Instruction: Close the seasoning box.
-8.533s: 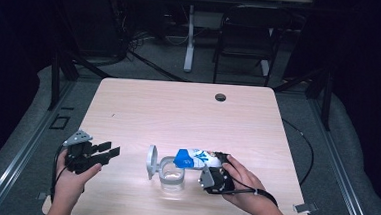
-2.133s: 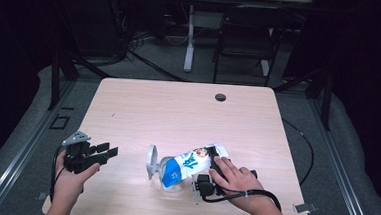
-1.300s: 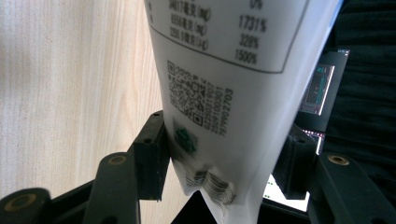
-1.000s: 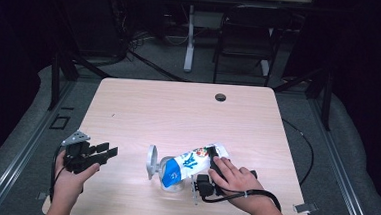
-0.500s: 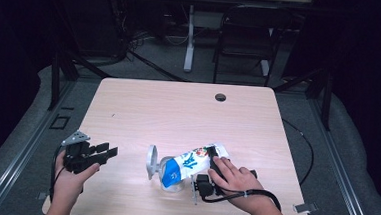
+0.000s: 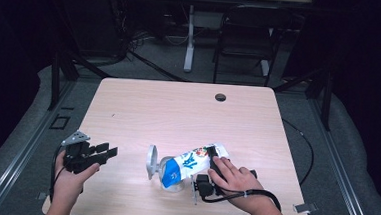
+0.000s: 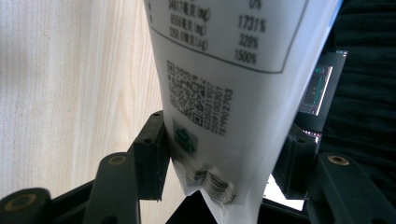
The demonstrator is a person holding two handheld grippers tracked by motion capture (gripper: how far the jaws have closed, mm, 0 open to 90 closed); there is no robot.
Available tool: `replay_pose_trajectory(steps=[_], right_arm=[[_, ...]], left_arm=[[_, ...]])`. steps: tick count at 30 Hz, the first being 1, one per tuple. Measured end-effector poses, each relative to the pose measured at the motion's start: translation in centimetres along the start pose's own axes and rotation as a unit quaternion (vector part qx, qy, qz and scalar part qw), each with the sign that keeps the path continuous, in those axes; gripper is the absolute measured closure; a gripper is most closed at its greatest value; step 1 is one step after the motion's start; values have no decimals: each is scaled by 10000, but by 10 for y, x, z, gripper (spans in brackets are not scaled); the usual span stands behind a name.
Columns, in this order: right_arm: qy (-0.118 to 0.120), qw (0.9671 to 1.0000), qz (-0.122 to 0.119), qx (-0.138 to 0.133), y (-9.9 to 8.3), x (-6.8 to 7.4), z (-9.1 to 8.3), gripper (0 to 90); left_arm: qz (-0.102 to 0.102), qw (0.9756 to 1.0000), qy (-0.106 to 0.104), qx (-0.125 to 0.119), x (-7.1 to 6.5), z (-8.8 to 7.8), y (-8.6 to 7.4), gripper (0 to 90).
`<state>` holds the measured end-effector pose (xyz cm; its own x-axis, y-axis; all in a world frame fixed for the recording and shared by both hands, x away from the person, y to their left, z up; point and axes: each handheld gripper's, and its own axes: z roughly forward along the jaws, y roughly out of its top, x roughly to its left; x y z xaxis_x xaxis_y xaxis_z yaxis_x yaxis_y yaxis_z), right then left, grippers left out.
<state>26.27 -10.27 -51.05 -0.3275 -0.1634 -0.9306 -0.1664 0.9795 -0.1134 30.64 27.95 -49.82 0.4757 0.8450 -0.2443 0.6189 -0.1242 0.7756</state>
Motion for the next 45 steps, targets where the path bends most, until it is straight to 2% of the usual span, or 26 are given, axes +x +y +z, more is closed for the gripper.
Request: replay_pose_trajectory(steps=[20,29,30,45], right_arm=[[-6,10000,4,4,1,1,0,457],[1,9999,-42,119,3,0,-2,457],[7,10000,7,54,2,0,-1,457],[-19,9999,-54,96,3,0,-2,457]], left_arm=[[-14,10000,4,-11,0,1,0,541],[-34,10000,1,-32,0,0,-1,541],[-30,10000,5,-22,0,0,-1,541],[-44,10000,-5,-27,1,0,-1,541]])
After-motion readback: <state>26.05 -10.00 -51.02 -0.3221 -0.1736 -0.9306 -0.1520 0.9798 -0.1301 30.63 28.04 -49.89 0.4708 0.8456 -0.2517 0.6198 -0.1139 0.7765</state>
